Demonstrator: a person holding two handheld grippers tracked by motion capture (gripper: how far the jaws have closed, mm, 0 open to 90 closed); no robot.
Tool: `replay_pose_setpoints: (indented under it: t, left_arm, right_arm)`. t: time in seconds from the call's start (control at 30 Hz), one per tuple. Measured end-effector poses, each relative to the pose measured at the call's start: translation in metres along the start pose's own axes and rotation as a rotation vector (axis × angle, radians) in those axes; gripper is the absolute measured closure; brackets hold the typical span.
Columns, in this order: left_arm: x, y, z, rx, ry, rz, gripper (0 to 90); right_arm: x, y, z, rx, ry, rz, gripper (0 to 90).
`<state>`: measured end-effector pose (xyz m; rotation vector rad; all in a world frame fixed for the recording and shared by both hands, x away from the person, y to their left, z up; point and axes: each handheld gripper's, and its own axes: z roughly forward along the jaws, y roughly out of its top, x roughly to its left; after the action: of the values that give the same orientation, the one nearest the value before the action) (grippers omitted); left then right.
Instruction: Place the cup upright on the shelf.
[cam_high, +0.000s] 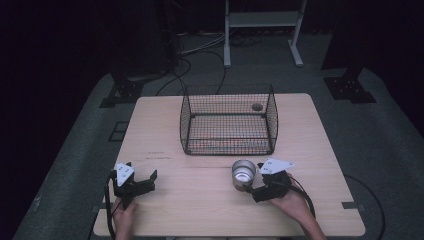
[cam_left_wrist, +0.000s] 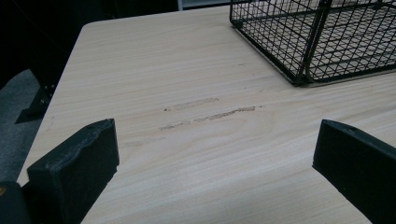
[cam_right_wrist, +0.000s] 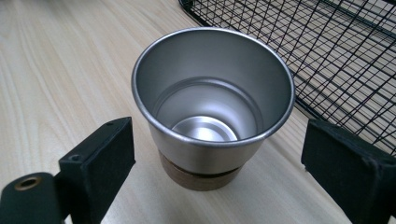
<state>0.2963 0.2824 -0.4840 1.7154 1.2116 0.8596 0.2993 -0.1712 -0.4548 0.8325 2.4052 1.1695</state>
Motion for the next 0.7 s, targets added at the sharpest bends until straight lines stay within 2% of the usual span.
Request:
replay_pose_setpoints:
  t: [0.57, 0.7]
  left_arm:
    - [0.000, 0.000, 0.000, -0.001, -0.001, 0.001, 0.0]
    - [0.000, 0.000, 0.000, -0.002, -0.002, 0.004, 0.0]
  right_arm:
    - [0.002, 0.008, 0.028, 0.002, 0.041, 0.001, 9.6]
    - [0.001, 0.010, 0.028, -0.012, 0.044, 0.001, 14.4]
